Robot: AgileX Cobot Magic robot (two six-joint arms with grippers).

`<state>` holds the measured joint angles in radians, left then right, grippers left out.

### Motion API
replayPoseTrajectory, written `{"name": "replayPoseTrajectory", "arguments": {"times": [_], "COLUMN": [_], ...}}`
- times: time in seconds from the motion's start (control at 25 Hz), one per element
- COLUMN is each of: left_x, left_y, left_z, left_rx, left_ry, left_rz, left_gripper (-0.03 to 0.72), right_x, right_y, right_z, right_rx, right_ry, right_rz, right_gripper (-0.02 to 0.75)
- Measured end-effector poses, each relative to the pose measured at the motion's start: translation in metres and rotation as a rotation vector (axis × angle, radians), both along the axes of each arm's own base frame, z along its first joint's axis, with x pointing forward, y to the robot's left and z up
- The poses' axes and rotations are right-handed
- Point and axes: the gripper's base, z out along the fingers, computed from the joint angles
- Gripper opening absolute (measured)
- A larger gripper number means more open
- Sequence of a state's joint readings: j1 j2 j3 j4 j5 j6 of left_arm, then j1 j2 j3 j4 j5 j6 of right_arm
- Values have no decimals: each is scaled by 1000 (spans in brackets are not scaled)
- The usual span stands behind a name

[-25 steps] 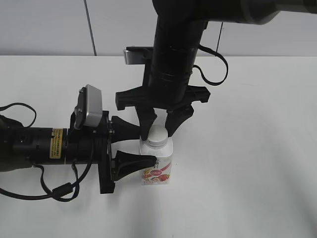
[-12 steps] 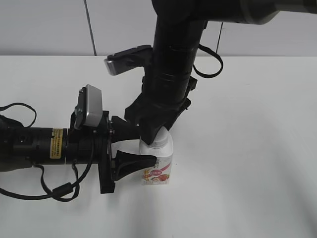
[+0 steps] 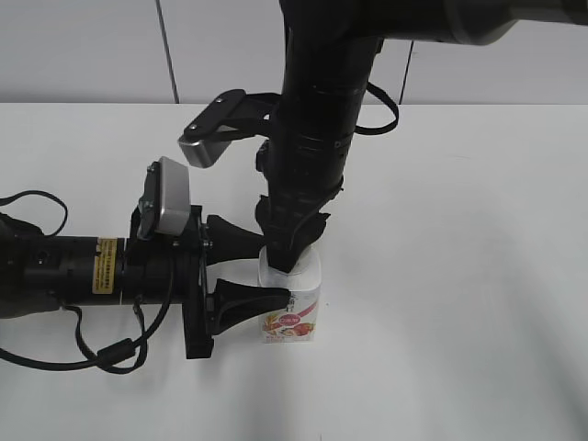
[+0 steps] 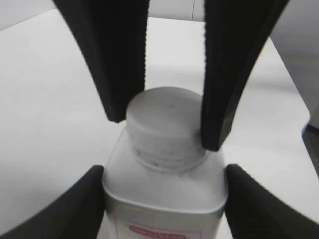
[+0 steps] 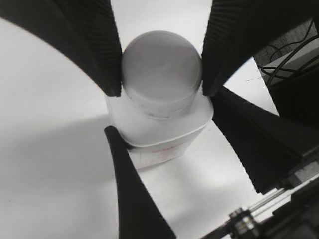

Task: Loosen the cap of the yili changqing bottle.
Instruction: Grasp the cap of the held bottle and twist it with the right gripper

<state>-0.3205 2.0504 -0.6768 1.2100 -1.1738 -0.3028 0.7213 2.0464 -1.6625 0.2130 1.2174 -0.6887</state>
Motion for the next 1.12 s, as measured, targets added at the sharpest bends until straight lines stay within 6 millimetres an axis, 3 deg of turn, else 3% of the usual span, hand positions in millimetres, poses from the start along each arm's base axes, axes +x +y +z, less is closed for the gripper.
{"name": "replayPoseTrajectory", "arguments": {"times": [0.44,0.64,0.96,1.12], "left_x": [0,0,0,0], "left_y": [0,0,0,0], "left_z": [0,0,0,0], "left_rx": [0,0,0,1], "left_ry": [0,0,0,0], "left_rz": [0,-1,-1,-2], "left_gripper": [440,440,440,440], "right_x": [0,0,-3,-5], "right_y": [0,0,-3,-5], "right_z": [0,0,16,27], "right_rx": [4,-4,6,12], "right_ry": [5,11,18,51], "right_rz": [-5,-53,-238,-471], "right_gripper": [391,489,516,516]}}
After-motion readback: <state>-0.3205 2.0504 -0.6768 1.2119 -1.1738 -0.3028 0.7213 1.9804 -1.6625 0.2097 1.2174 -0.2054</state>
